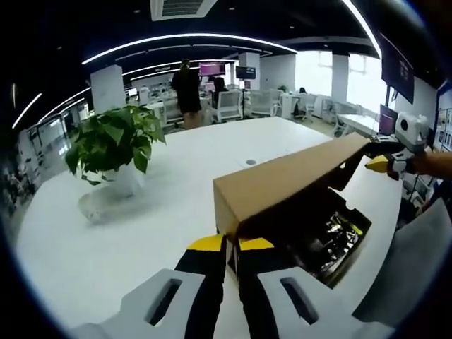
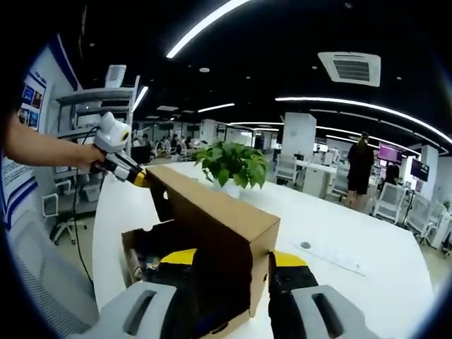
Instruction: Operate the shoe box by opening the lid, removing the specified soft item, and placing it in the target area until the item is outside and the box remains undamaged.
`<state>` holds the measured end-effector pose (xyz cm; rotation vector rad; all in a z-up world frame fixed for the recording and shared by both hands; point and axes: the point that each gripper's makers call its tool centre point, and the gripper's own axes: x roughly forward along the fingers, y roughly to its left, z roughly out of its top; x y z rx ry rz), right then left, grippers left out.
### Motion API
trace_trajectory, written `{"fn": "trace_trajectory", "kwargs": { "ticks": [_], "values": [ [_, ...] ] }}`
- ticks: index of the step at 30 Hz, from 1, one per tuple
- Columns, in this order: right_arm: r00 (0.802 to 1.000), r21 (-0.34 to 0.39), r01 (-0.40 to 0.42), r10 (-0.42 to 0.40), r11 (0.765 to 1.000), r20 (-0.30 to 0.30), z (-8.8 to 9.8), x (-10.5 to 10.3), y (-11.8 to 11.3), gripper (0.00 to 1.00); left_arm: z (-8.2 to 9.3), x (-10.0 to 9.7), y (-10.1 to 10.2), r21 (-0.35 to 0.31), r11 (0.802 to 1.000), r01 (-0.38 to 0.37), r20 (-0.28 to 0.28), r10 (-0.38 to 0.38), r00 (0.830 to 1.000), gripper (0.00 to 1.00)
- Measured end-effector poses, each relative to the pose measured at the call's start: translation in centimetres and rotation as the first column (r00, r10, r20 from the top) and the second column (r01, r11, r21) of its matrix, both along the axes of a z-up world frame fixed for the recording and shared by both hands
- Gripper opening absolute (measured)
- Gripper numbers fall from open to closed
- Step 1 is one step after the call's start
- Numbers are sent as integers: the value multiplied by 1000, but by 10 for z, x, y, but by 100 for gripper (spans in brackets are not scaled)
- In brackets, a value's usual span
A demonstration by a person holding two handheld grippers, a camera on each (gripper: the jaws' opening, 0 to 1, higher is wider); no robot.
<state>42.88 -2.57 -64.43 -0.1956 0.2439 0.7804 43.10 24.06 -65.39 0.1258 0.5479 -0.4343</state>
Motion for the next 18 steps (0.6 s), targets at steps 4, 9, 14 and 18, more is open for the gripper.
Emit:
{"fn": "trace_trajectory", "kwargs": {
  "ticks": [4, 9, 14, 18],
  "values": [
    [1000, -27, 19, -19, 999, -2, -10, 4, -3, 31, 1, 2, 1, 2, 1000, -8, 4, 8, 1000, 2],
    [999, -67, 44, -44, 997, 0, -26, 5, -9, 31, 2, 4, 1, -11, 1000, -17, 7, 17, 1000, 2],
    [998, -106, 59, -61, 993, -22, -48, 7, -17, 30, 3, 7, 1, -24, 1000, -21, 9, 21, 1000, 2],
    [996, -125, 73, -79, 989, -43, -62, 8, -21, 27, 4, 10, 1, -25, 999, -20, 13, 20, 1000, 2]
  ]
}}
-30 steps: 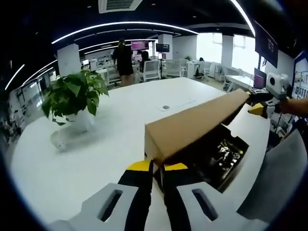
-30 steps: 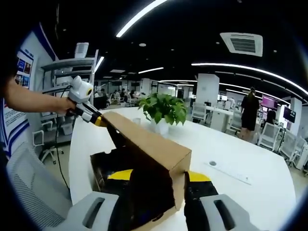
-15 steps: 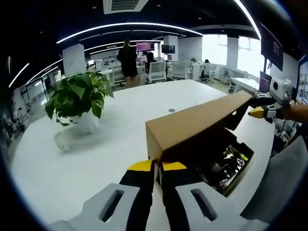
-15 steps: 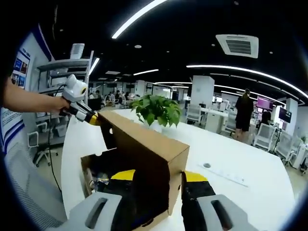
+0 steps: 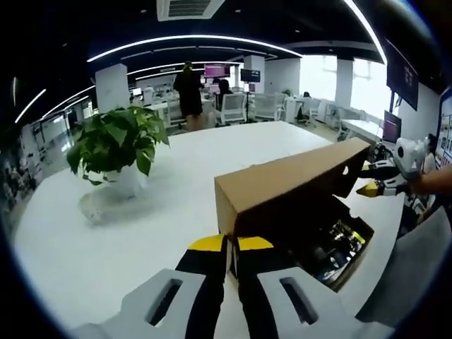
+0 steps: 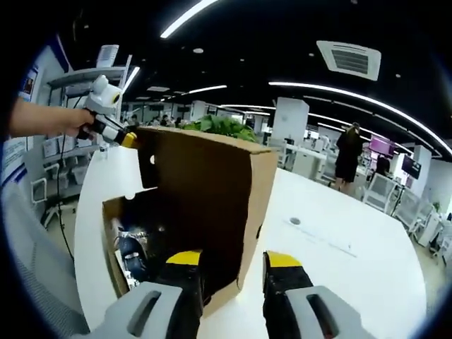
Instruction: Operate the shoe box by opening the lid, removing the specified soft item, and placing it in the target area until the item is outside and the box remains undamaged.
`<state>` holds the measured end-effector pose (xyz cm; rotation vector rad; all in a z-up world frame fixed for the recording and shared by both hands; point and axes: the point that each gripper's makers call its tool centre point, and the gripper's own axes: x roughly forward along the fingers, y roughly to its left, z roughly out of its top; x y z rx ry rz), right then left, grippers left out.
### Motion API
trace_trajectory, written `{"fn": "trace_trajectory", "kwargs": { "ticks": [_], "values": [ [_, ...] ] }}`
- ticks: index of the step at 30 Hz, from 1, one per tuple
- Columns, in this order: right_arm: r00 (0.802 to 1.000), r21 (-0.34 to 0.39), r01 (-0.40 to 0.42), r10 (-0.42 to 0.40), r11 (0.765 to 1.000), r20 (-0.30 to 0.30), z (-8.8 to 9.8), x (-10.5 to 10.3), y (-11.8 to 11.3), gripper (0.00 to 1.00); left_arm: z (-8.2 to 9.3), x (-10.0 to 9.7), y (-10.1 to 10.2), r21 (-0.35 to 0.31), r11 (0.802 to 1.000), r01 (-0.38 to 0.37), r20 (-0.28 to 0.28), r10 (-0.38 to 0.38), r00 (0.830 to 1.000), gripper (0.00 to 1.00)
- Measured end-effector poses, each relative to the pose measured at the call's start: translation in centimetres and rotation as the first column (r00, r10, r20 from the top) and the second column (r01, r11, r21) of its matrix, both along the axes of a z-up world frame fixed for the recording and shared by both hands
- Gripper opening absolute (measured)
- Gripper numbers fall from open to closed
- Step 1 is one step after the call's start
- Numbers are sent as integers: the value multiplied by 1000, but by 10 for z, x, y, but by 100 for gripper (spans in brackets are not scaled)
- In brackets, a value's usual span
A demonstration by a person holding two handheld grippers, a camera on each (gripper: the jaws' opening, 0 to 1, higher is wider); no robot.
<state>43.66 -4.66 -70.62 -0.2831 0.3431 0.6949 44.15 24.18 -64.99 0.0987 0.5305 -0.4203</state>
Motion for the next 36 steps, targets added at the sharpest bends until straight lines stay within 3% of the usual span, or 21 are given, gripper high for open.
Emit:
{"fn": "trace_trajectory", "kwargs": {
  "ticks": [13, 25, 36],
  "values": [
    [997, -41, 72, -72, 997, -1, -21, 14, -9, 8, 3, 16, 2, -29, 1000, -10, 12, 10, 1000, 1],
    [997, -87, 76, -79, 993, -22, -32, 24, -6, 0, 5, 28, 1, -45, 999, -12, 20, 13, 1000, 1],
    [997, -102, 75, -77, 992, -19, -32, 28, -6, 0, 5, 39, 1, -59, 998, -16, 24, 18, 1000, 1]
  ]
}}
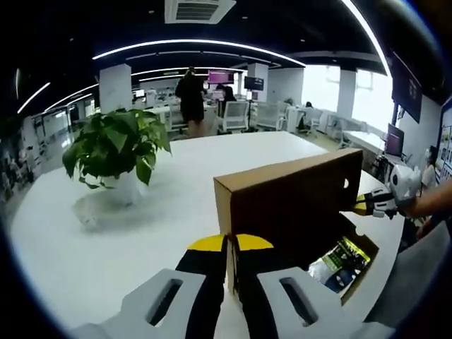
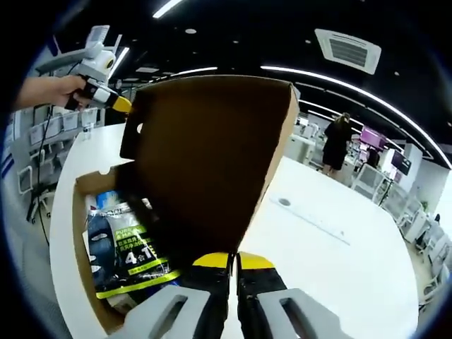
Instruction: Operate the shoe box by opening the lid, removing the specified soft item, and placing it in the target area until the item is outside and the box remains undamaged.
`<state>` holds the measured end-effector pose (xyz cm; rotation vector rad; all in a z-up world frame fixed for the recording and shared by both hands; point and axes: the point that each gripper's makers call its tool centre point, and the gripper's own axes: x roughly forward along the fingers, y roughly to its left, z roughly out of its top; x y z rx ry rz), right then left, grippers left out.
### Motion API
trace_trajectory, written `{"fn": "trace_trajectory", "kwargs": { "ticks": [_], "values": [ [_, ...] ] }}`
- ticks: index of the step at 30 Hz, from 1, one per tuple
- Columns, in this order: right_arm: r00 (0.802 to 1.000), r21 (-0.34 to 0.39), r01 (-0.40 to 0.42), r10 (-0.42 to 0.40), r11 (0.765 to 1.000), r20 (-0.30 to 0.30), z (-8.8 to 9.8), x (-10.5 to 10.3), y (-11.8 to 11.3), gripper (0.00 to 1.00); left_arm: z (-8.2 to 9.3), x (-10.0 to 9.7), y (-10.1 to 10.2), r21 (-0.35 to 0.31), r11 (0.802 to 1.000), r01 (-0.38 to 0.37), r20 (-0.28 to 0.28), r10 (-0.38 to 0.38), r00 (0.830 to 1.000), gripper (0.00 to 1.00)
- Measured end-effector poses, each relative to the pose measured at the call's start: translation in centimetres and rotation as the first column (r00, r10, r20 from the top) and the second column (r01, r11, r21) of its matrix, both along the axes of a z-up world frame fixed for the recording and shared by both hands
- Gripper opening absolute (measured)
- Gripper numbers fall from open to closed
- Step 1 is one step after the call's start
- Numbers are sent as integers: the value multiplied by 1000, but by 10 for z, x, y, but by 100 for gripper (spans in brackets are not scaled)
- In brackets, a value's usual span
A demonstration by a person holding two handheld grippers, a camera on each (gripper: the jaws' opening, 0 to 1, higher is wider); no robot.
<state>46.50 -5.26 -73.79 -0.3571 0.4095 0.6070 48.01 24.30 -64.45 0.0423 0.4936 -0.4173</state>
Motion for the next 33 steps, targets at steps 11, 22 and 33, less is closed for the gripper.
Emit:
{"fn": "trace_trajectory", "kwargs": {
  "ticks": [11, 22, 33],
  "values": [
    [1000, 0, 1, -1, 1000, -9, 2, 3, 0, 0, -14, 4, 4, 18, 1000, -12, -21, 12, 1000, 1],
    [1000, -13, -6, 6, 1000, -13, 4, 6, 2, 0, -46, -9, 13, 27, 999, -36, -91, 38, 995, 7],
    [1000, -17, -13, 13, 1000, -17, 5, 8, 1, 0, -74, -9, 2, 43, 998, -41, -154, 47, 987, 12]
  ]
}}
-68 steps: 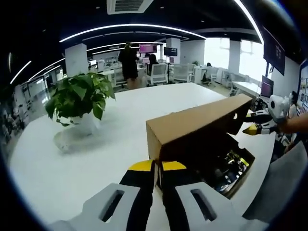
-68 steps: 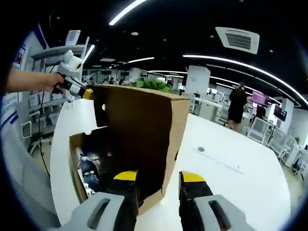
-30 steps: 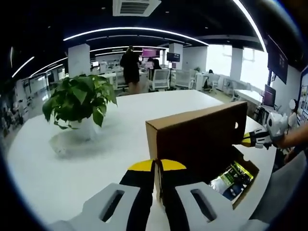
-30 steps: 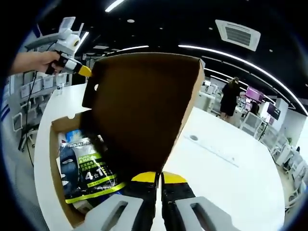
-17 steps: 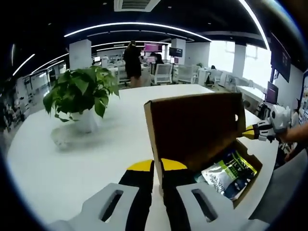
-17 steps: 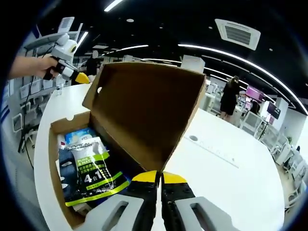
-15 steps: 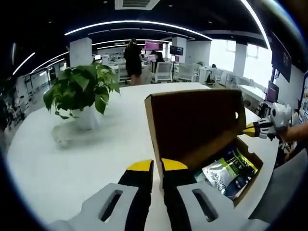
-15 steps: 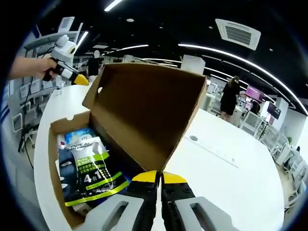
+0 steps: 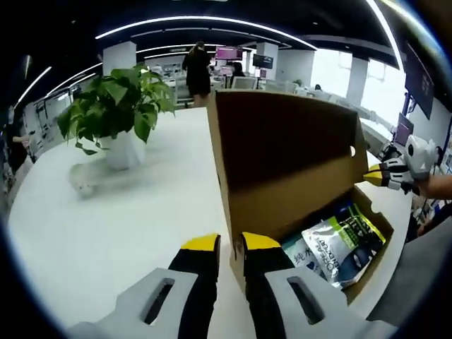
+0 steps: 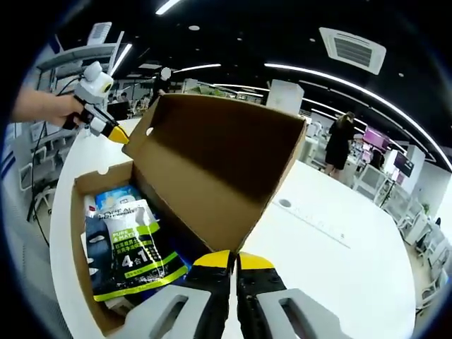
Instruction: Operate the shoe box by opening the lid, removing the specified soft item, and placing it in the target area until the item is outside and the box remains undamaged.
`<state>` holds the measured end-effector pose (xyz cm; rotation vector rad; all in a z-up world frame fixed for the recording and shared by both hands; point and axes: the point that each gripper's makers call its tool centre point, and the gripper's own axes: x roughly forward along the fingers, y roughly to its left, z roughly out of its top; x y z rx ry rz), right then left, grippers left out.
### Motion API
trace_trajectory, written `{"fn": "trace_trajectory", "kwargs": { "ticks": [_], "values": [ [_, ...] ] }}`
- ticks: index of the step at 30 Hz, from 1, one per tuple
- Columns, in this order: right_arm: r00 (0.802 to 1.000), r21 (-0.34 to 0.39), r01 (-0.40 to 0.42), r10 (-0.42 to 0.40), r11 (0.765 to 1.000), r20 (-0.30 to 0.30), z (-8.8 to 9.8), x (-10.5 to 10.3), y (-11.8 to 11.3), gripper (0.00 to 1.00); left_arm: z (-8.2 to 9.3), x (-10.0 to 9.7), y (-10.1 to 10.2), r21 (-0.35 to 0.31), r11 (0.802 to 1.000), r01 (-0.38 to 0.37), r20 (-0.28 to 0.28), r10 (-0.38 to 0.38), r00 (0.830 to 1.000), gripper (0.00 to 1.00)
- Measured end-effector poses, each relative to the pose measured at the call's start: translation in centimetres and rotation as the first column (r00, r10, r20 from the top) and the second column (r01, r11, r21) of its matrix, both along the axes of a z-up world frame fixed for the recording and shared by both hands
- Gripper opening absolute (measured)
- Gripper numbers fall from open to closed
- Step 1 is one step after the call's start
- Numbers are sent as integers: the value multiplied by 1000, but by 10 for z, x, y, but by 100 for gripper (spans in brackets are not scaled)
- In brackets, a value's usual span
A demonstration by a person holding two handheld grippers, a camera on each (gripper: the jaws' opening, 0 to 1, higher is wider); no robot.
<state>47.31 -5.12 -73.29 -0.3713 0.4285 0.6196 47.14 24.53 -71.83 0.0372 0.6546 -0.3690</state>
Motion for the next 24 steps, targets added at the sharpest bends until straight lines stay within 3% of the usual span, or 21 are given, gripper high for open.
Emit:
{"fn": "trace_trajectory", "kwargs": {
  "ticks": [3, 5, 7, 24],
  "values": [
    [1000, 0, -2, 2, 1000, 0, 0, 0, 0, 0, -5, 1, -3, -2, 1000, -5, -6, 5, 1000, 13],
    [1000, 1, -2, 2, 1000, -1, 0, 0, 0, 0, -8, 1, -6, 8, 1000, 4, -12, -4, 1000, 5],
    [1000, 3, -1, 1, 1000, -2, 0, 0, -1, 0, -10, 2, -6, 18, 1000, 2, -12, -2, 1000, 2],
    [1000, 36, 22, -21, 999, -22, -2, 10, 0, 0, -12, 7, -5, -10, 1000, -26, -22, 25, 999, 1]
  ]
}}
